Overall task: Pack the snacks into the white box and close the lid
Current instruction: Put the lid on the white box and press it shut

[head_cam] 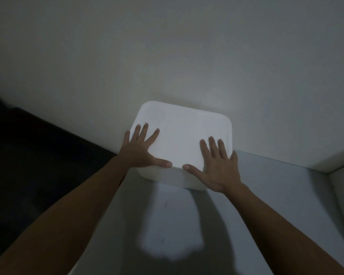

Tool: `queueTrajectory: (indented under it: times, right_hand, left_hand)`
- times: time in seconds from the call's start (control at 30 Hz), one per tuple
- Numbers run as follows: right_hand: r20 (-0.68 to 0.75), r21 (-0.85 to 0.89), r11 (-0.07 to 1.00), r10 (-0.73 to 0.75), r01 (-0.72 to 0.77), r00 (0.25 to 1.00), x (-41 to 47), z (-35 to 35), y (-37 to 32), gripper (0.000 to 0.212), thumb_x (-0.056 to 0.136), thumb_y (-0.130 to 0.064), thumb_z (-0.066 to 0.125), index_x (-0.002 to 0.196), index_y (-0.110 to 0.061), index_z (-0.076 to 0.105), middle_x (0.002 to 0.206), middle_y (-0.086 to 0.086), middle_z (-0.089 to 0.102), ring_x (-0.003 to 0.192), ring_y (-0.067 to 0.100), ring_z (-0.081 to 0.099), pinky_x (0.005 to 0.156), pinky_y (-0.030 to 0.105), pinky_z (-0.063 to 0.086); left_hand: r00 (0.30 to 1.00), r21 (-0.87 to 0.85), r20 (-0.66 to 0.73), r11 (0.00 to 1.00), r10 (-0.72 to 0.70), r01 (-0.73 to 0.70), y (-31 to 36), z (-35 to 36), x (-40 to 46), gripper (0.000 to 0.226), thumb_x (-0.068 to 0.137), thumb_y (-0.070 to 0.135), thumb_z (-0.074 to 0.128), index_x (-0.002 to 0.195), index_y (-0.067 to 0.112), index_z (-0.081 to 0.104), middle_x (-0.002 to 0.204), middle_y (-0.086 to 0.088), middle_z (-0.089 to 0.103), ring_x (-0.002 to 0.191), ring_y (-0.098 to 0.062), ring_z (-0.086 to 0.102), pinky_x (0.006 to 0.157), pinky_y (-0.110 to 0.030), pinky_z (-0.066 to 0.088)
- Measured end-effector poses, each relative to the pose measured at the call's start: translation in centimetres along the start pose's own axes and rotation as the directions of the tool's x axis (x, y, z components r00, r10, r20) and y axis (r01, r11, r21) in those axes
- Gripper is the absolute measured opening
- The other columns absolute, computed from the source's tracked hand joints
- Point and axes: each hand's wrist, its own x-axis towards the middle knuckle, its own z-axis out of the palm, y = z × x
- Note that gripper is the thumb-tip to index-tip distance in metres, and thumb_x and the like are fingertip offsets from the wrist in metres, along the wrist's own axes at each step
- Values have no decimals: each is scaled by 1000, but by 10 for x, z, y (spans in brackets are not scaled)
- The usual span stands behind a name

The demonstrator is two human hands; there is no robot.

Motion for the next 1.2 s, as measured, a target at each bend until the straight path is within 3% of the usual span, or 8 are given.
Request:
queueTrajectory:
  times: [0.1,0.2,0.4,0.6,0.77,0.97,1.1,1.2]
  right_hand:
    - [-116,109,993,55,-42,992,-18,8,5,99,80,-83,4,153,-17,6,162,6,1,150,25,0,116,55,19]
    - [-144,152,986,97,-75,985,-13,11,6,96,84,-77,6,152,-10,11,162,11,5,149,29,-1,118,53,15]
    - [-122,553,819,263,-154,957,-8,10,11,80,97,-43,43,149,5,7,159,22,-1,148,33,1,119,41,8]
    - [54,804,497,485,-326,873,4,-1,15,52,97,-19,47,143,0,32,145,21,43,131,35,42,107,37,33]
    - [145,922,220,567,-318,811,19,-9,23,30,91,-10,42,112,-12,63,109,10,67,101,33,63,93,43,51]
    - [145,953,122,620,-277,771,20,-15,19,39,86,1,37,108,-8,67,99,11,66,86,27,61,77,33,49]
    - [117,955,132,653,-265,748,15,-11,20,41,90,-3,36,122,-11,62,123,10,64,108,29,60,99,40,49]
    - [102,955,153,636,-254,765,12,-12,24,46,98,-7,36,144,-14,42,148,4,45,134,24,43,113,27,27]
  left_hand:
    - [937,59,-334,994,106,-92,-7,20,-17,100,74,90,17,147,24,36,156,-13,26,145,-29,27,115,-52,19]
    - [912,18,-404,998,66,-64,-8,25,-11,85,90,74,16,141,13,48,150,-17,38,140,-33,35,113,-54,22]
    - [938,-378,-264,918,-227,116,-4,14,-1,80,95,55,38,153,10,4,162,-11,-5,149,-27,-1,120,-46,4]
    - [894,-769,-146,617,-423,166,-26,-1,12,45,99,26,46,138,4,46,139,-16,51,122,-32,51,103,-36,38]
    - [843,-887,-114,436,-526,152,-24,-9,21,34,99,20,48,123,1,61,121,-16,63,98,-22,56,90,-33,44]
    - [828,-930,-54,330,-559,162,-30,-10,32,35,95,19,56,126,4,61,114,-9,62,98,-23,57,86,-30,44]
    - [823,-959,13,226,-568,172,-25,-7,37,35,93,21,56,125,9,62,108,-5,61,94,-22,56,84,-36,47]
    - [820,-951,-14,260,-572,165,-14,-11,40,33,94,20,54,124,10,63,119,-9,63,94,-22,56,83,-33,47]
